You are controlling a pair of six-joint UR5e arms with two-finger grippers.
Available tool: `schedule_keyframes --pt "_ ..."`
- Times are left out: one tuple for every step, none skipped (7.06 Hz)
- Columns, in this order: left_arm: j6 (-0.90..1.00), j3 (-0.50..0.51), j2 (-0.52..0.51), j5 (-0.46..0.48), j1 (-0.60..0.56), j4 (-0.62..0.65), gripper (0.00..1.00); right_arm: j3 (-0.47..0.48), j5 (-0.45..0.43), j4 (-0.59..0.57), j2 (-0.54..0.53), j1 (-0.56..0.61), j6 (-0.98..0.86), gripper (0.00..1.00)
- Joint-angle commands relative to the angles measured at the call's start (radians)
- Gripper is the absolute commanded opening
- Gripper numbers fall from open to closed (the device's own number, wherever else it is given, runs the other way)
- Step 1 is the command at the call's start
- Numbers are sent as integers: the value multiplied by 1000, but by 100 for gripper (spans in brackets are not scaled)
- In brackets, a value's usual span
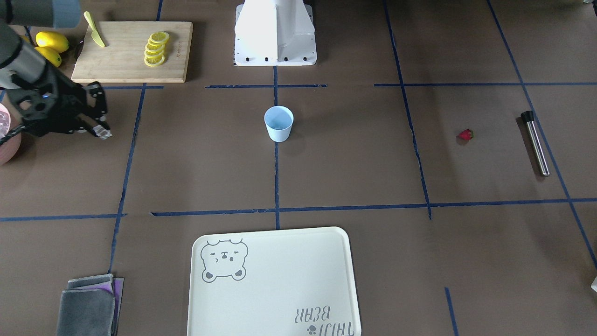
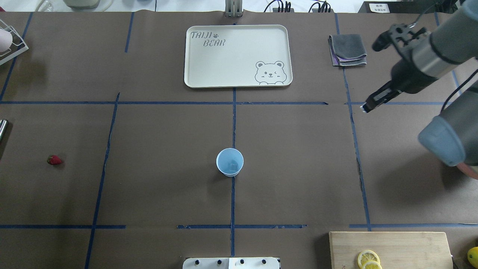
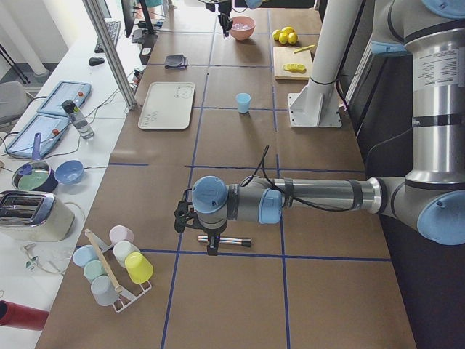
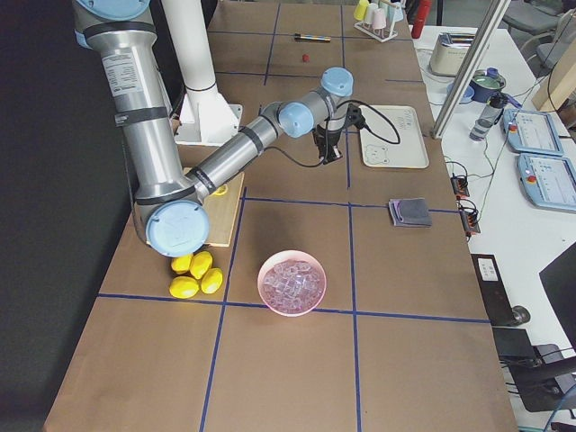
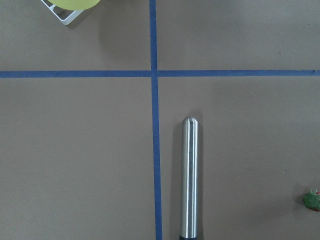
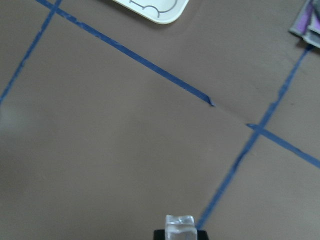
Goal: Mash ice and strawberries in cup
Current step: 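Carry the ice cube with the right gripper over the blue cup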
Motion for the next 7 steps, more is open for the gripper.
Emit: schedule_keyframes --pt "0 4 0 0 0 0 100 -5 -197 -16 161 -283 367 0" --pt "0 6 0 0 2 0 100 -43 -300 -101 279 -377 452 0" --pt "0 6 0 0 2 0 100 -96 -345 -158 370 -433 495 0" --pt "0 6 0 2 2 0 100 -139 -369 -154 409 -464 540 0" --pt "0 4 0 0 2 0 100 -164 -389 -154 432 -490 557 0" --pt "0 4 0 0 2 0 100 -220 -416 -152 479 -508 587 0" --pt "0 4 0 0 2 0 100 -312 -419 -151 551 -508 589 0"
